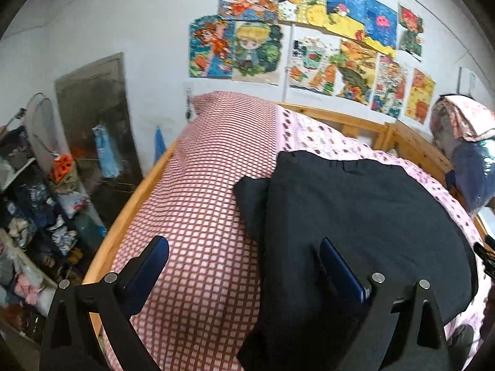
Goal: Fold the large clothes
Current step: 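Release the jacket and pull both tools back from it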
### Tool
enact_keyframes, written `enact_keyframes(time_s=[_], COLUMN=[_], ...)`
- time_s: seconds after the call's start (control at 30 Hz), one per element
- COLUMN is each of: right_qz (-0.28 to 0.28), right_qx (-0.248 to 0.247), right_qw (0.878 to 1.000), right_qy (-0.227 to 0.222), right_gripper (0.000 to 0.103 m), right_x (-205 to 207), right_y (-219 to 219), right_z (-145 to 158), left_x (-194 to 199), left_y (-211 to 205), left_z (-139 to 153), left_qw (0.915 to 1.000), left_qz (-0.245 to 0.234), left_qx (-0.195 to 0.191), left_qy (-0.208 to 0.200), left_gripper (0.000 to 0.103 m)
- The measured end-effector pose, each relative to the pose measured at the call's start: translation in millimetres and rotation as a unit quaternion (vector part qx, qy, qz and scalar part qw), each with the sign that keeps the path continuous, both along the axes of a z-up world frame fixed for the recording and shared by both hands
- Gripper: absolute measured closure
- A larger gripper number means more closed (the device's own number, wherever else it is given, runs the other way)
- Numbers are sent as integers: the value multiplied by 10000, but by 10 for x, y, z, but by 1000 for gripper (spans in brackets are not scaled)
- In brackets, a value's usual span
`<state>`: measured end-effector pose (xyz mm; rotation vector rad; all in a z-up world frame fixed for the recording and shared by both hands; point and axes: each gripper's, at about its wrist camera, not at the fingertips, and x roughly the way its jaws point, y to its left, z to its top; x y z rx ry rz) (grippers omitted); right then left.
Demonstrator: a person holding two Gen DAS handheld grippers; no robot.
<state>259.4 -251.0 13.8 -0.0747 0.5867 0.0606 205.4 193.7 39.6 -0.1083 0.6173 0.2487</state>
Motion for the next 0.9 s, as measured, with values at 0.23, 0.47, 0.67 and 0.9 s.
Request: enact_keyframes(time_s=[0.23,0.47,0.67,0.9], right_qz=[191,247,308,360], right_qx=[196,596,838,961], right_qw=[9990,9964,9937,9919], right_qy=[-354,-544,-674,-744], right_gripper=[12,12,11,10], right_x=[-300,-481,-705,-998], right_y=[71,89,109,155], right_z=[121,160,206,258], left_x=[-214,-445,-669,-902], left_y=[-245,-574,-818,-1085], left_z=[82,195,311,339], left_qw=[9998,9981,9954,9909], left_qz=[-4,-417,-758,-1125], left_qx=[167,309,237,262], left_qy=[-118,-321,-537,-697], left_gripper=[5,5,5,4])
